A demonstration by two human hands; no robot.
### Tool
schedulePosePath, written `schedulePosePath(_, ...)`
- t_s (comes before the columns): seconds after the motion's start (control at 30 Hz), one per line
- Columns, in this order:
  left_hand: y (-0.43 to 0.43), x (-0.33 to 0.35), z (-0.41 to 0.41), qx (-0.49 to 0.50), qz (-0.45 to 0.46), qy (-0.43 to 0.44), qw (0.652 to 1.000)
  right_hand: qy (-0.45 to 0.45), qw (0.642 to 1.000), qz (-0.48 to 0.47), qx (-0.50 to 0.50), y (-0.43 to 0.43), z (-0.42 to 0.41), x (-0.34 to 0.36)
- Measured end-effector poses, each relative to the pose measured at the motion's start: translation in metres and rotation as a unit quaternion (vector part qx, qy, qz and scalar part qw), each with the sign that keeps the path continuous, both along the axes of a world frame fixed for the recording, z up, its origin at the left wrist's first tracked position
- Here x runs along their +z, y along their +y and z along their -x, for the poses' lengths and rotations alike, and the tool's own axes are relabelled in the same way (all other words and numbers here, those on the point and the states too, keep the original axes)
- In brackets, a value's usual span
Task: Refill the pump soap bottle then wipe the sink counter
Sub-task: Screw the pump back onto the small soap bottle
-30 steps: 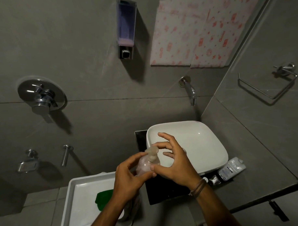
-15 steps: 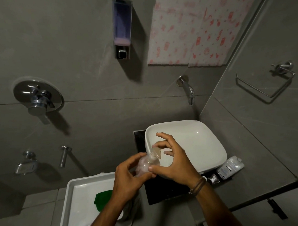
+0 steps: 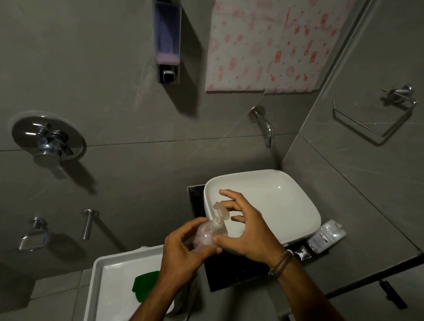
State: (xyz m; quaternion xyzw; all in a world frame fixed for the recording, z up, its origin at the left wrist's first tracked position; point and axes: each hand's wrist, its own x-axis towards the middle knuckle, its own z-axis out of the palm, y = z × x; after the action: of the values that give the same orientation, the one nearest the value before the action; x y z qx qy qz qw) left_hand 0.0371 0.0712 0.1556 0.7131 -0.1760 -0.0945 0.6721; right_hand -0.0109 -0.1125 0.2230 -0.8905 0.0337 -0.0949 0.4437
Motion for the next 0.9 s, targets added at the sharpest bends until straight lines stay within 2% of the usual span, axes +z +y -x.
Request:
schedulePosePath(0.13,-0.002,-0.001,0.000,-0.010,0.000,-0.004,1.000,-0.019,1.000,0.001,-0.023,-0.003,0.000,0.000)
schedulePosePath(0.23,-0.003,-0.002,-0.001,-0.014,0.003,-0.007,1.000,-0.007,1.000,0.000,0.009,-0.006,0.001,0.000)
schedulePosePath(0.37,-0.005,-0.003,-0.001,-0.018,0.006,-0.012,1.000,-0.024,1.000,-0.005,-0.018,-0.006,0.000,0.002)
schedulePosePath(0.47,-0.006,-0.005,-0.002,-0.022,0.008,-0.008,1.000,-0.008,1.000,-0.003,0.000,-0.008,0.000,0.002)
schedulePosePath(0.67,-0.006,-0.007,-0.003,-0.030,0.019,-0.004,0.999,-0.022,0.999,0.035,-0.006,-0.003,-0.001,0.008)
schedulePosePath(0.9,0.004,-0.006,-0.015,-0.090,0.005,0.006,0.996,0.061,0.987,-0.032,0.145,-0.020,0.007,0.041)
